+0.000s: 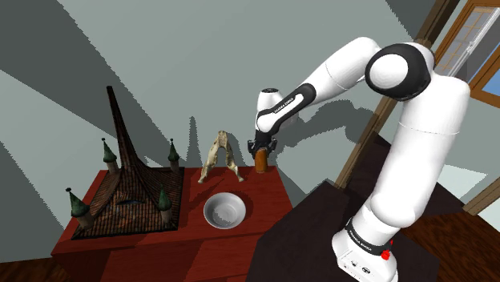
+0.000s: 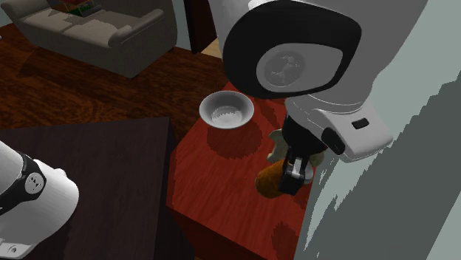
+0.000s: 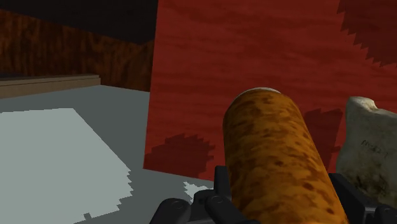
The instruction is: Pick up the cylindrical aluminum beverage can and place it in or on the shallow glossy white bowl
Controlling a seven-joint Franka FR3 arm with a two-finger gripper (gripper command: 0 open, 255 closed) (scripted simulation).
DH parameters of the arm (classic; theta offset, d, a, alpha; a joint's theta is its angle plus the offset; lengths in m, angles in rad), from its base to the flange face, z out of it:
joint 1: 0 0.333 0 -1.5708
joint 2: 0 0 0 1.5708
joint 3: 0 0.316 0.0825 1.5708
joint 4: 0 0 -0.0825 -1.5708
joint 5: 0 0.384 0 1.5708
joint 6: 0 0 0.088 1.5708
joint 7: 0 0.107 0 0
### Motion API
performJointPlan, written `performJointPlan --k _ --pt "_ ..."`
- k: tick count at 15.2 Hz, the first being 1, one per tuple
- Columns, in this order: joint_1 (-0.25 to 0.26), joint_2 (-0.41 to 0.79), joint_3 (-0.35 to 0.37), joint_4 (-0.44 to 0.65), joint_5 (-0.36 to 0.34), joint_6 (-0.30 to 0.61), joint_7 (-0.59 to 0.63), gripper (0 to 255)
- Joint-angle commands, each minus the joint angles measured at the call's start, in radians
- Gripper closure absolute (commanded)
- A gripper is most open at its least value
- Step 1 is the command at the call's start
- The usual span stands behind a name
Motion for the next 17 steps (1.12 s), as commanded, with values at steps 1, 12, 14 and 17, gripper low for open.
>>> performJointPlan --k 1,12,14,17 --pt "-0.001 -0.023 0.000 0.001 0.001 -0.023 -0.003 255" --pt "0.133 -0.108 0.092 -0.081 -0.001 -0.035 0.223 255" --pt "0.163 -0.113 0.114 -0.086 0.000 -0.037 0.275 255" --pt "0.208 -0.114 0.148 -0.086 0.001 -0.040 0.353 255"
